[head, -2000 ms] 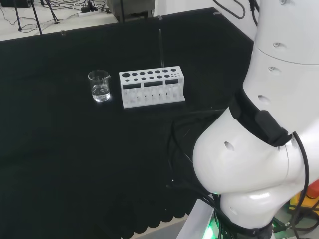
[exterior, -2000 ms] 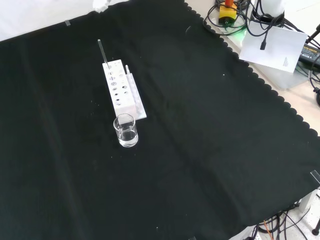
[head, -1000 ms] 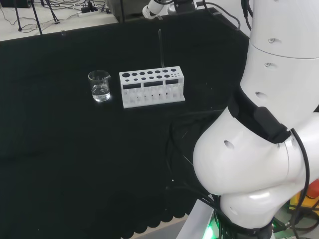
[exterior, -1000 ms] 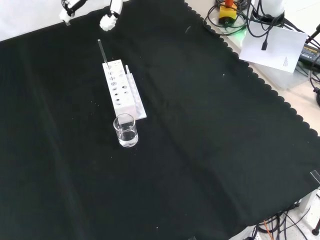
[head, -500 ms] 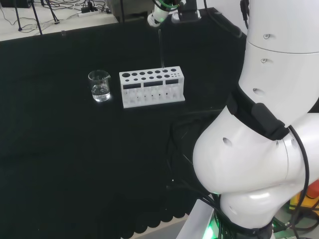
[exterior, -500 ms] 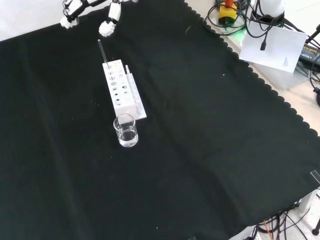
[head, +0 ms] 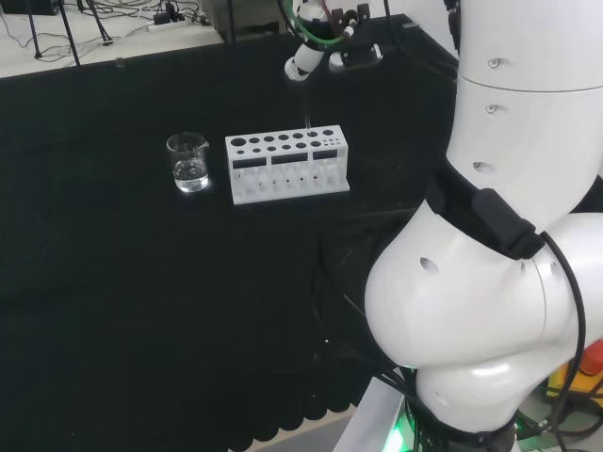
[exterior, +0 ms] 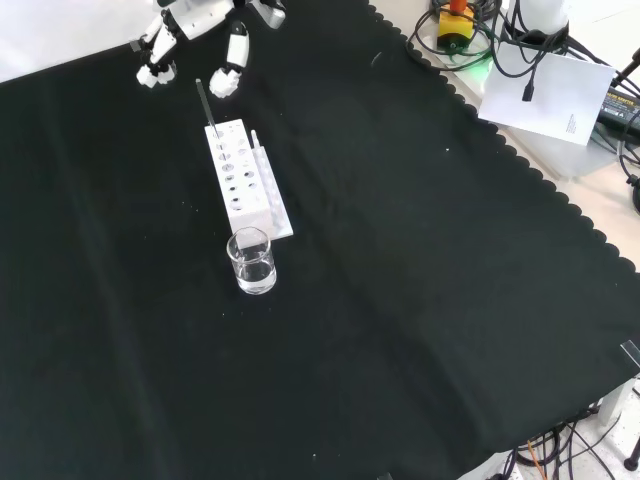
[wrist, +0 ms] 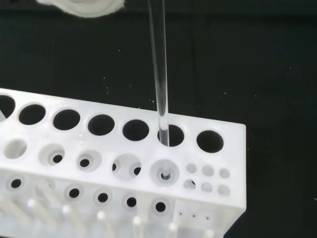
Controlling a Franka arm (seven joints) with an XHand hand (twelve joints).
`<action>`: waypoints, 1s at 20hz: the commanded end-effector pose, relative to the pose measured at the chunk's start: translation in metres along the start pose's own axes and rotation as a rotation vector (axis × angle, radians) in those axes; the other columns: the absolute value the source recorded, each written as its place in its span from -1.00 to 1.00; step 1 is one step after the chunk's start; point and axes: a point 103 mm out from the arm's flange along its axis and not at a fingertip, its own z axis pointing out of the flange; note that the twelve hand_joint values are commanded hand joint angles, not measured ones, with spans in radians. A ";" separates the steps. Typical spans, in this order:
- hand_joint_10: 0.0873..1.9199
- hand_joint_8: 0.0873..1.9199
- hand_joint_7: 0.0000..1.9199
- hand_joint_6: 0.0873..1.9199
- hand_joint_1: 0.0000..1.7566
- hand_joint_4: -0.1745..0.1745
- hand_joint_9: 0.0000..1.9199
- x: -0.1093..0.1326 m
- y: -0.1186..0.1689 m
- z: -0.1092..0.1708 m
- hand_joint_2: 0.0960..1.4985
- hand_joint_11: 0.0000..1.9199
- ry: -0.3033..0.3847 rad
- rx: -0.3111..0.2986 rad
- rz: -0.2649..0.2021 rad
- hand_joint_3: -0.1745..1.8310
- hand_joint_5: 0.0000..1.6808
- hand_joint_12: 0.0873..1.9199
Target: Take the glass rod from the white test tube rack.
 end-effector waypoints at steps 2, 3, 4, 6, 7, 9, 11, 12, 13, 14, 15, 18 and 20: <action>-0.30 -0.19 -0.11 -0.94 -0.08 -0.82 0.02 -0.003 0.003 0.006 -0.01 -0.29 -0.021 -0.050 0.020 -0.28 -0.41 0.28; -0.32 -0.21 -0.03 -0.82 -0.06 -0.86 0.09 0.000 0.004 0.005 0.00 -0.21 -0.043 -0.051 0.018 -0.27 -0.35 0.26; -0.33 -0.22 0.06 -0.68 -0.03 -0.91 0.17 0.002 0.005 0.004 0.00 -0.13 -0.053 -0.046 0.018 -0.27 -0.30 0.24; -0.33 -0.23 0.19 -0.45 0.01 -0.98 0.29 0.006 0.007 0.004 0.00 0.01 -0.065 -0.037 0.014 -0.26 -0.24 0.20; -0.32 -0.24 0.23 -0.39 0.02 -0.99 0.34 0.007 0.008 0.004 0.00 0.04 -0.063 -0.034 0.009 -0.25 -0.21 0.19; -0.30 -0.23 0.28 -0.33 0.04 -1.00 0.41 0.012 0.010 0.004 -0.01 0.07 -0.052 -0.024 -0.005 -0.25 -0.15 0.19; -0.30 -0.24 0.31 -0.31 0.06 -1.00 0.44 0.012 0.010 0.004 -0.01 0.09 -0.050 -0.018 -0.017 -0.24 -0.10 0.18; -0.30 -0.25 0.32 -0.30 0.07 -1.00 0.45 0.012 0.009 0.005 -0.01 0.10 -0.039 -0.053 -0.085 -0.24 -0.08 0.17; -0.31 -0.26 0.33 -0.30 0.08 -1.00 0.46 0.013 0.009 0.005 -0.02 0.12 -0.034 -0.058 -0.094 -0.23 -0.06 0.16; -0.33 -0.28 0.34 -0.30 0.09 -1.00 0.48 0.023 0.015 0.003 -0.02 0.14 -0.065 -0.044 -0.100 -0.22 -0.05 0.15; -0.35 -0.29 0.35 -0.30 0.11 -1.00 0.50 0.027 0.017 0.003 -0.03 0.18 -0.070 -0.036 -0.088 -0.21 -0.04 0.13; -0.40 -0.31 0.36 -0.29 0.15 -1.00 0.57 0.022 0.016 0.004 -0.04 0.29 -0.064 -0.029 -0.063 -0.18 -0.04 0.06; -0.43 -0.31 0.39 -0.15 0.22 -1.00 0.63 0.021 0.014 0.006 0.06 0.44 -0.074 -0.024 -0.043 -0.29 0.02 -0.01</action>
